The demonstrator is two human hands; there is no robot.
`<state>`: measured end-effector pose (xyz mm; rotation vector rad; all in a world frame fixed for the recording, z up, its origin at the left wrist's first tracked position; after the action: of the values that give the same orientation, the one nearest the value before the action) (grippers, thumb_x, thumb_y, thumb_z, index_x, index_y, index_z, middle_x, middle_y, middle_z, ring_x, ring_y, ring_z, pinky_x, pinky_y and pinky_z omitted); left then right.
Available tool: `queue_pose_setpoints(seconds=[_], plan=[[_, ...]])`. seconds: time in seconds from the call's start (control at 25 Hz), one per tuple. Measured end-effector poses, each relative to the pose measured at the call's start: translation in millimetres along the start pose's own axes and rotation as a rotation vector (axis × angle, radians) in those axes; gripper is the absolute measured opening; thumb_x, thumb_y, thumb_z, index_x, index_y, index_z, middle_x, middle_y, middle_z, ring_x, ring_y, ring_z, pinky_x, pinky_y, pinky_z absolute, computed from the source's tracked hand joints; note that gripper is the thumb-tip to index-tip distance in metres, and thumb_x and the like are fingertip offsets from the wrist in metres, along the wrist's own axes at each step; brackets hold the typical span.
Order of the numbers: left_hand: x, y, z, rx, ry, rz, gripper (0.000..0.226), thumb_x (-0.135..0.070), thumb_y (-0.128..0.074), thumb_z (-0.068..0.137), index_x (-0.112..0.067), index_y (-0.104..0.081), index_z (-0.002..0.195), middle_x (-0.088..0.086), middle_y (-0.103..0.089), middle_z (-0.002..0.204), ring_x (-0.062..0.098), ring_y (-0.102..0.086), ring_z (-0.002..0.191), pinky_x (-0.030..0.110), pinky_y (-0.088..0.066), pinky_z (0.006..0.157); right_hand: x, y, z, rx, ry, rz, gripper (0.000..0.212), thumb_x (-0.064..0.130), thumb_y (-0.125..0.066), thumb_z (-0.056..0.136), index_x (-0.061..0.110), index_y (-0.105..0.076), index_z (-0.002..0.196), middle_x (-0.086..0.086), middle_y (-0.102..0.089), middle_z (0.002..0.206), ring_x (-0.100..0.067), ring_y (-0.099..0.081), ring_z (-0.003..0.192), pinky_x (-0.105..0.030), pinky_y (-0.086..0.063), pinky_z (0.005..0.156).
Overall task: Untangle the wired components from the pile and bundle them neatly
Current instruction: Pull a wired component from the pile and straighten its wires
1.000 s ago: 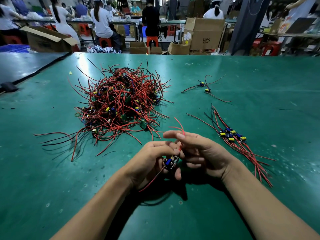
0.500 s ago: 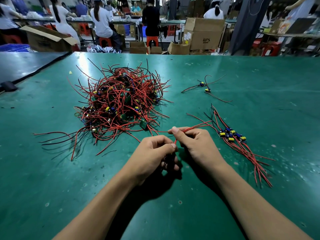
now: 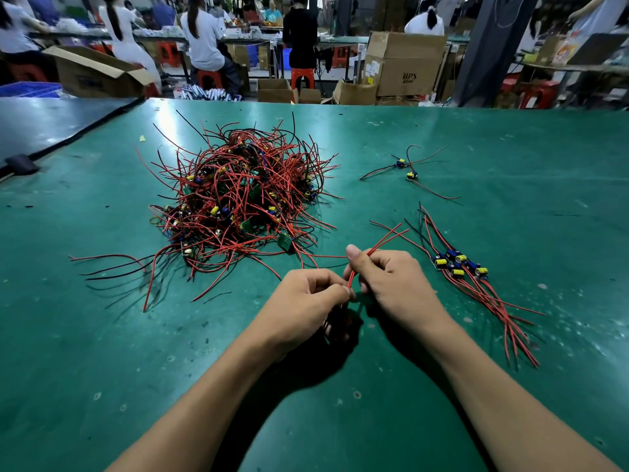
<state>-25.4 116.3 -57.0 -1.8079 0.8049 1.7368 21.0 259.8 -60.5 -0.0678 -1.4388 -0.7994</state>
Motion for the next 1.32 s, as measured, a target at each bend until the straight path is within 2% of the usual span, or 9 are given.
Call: queue_pose_setpoints(seconds=[0.2, 0.36, 0.44, 0.6, 0.72, 0.8, 0.88, 1.12, 1.32], plan=[[2, 1, -2, 0.000, -0.002, -0.075, 0.024, -0.012, -0.055, 0.098, -0.012, -0.071, 0.079, 0.011, -0.057, 0.055, 0.019, -0.055, 0.041, 0.026, -0.048, 0.046, 6, -10, -13, 0.287, -0.198, 0.470, 0.034, 0.038, -0.071, 0.090, 0.005, -0.076, 0.090, -0.011, -0.069, 0.078, -0.024, -0.061, 0.068, -0.038, -0.049, 0.065], [2, 2, -4, 0.007, -0.006, -0.053, 0.022, -0.010, -0.056, 0.096, -0.003, -0.069, 0.079, 0.009, -0.056, 0.049, 0.016, -0.051, 0.036, 0.020, -0.042, 0.041, 8, -7, -16, 0.330, -0.236, 0.489, 0.030, 0.031, -0.074, 0.089, 0.002, -0.076, 0.097, -0.029, -0.070, 0.099, -0.029, -0.063, 0.079, -0.045, -0.052, 0.076], [2, 3, -3, -0.006, 0.009, -0.056, 0.022, -0.010, -0.057, 0.095, -0.003, -0.069, 0.078, 0.009, -0.055, 0.048, 0.015, -0.049, 0.036, 0.019, -0.041, 0.041, 8, -3, -11, 0.253, -0.158, 0.286, 0.032, 0.036, -0.070, 0.092, 0.005, -0.078, 0.089, -0.030, -0.069, 0.094, -0.025, -0.058, 0.077, -0.048, -0.047, 0.077], [2, 4, -1, -0.027, -0.004, 0.056, 0.022, -0.015, -0.060, 0.094, -0.007, -0.071, 0.076, 0.011, -0.056, 0.050, 0.022, -0.049, 0.045, 0.025, -0.036, 0.048, 7, 9, -2, 0.033, -0.010, -0.106, 0.037, 0.044, -0.067, 0.092, 0.013, -0.079, 0.076, -0.011, -0.073, 0.076, -0.009, -0.053, 0.061, -0.034, -0.043, 0.064], [2, 1, -1, 0.008, -0.014, 0.092, 0.022, -0.015, -0.060, 0.094, -0.011, -0.070, 0.075, 0.010, -0.059, 0.049, 0.021, -0.053, 0.042, 0.021, -0.038, 0.046, 2, 22, 5, -0.159, 0.062, -0.179, 0.048, 0.039, -0.066, 0.094, -0.005, -0.071, 0.076, -0.024, -0.070, 0.080, -0.030, -0.057, 0.065, -0.040, -0.047, 0.072], [1, 1, -1, 0.014, -0.019, 0.103, 0.022, -0.015, -0.059, 0.095, -0.011, -0.070, 0.076, 0.010, -0.059, 0.049, 0.021, -0.054, 0.040, 0.021, -0.039, 0.046, 1, 24, 5, -0.236, 0.085, -0.208, 0.047, 0.039, -0.064, 0.096, -0.002, -0.071, 0.074, -0.020, -0.070, 0.073, -0.031, -0.060, 0.066, -0.039, -0.046, 0.068], [2, 3, -1, 0.003, -0.027, 0.111, 0.021, -0.016, -0.060, 0.094, -0.010, -0.071, 0.078, 0.010, -0.059, 0.049, 0.022, -0.054, 0.042, 0.024, -0.038, 0.048, -1, 22, 6, -0.212, -0.003, -0.138, 0.048, 0.044, -0.057, 0.099, 0.010, -0.072, 0.068, -0.008, -0.065, 0.058, -0.021, -0.052, 0.050, -0.032, -0.040, 0.053], [3, 2, -1, -0.023, -0.061, 0.112, 0.017, -0.017, -0.059, 0.096, -0.011, -0.074, 0.089, 0.017, -0.049, 0.058, 0.029, -0.046, 0.055, 0.031, -0.033, 0.053, -5, 13, 3, -0.045, -0.518, 0.768, 0.047, 0.040, -0.052, 0.101, 0.011, -0.058, 0.064, 0.003, -0.041, 0.048, -0.008, -0.027, 0.030, -0.014, -0.016, 0.036], [4, 6, 0, -0.061, -0.059, 0.112, 0.016, -0.014, -0.059, 0.095, -0.011, -0.074, 0.093, 0.015, -0.053, 0.058, 0.030, -0.045, 0.058, 0.037, -0.031, 0.059, -4, 14, 1, -0.018, -0.387, 0.560, 0.044, 0.043, -0.057, 0.099, 0.012, -0.071, 0.072, 0.004, -0.043, 0.053, -0.008, -0.030, 0.035, -0.016, -0.018, 0.042]])
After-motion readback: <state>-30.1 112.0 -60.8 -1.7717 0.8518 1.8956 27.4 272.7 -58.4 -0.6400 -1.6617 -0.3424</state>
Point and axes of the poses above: each hand's wrist, its own z-axis towards the middle knuckle, its own y-axis out of the back of the hand, x = y × z, the point moved 4 cm from there along z, towards the middle knuckle
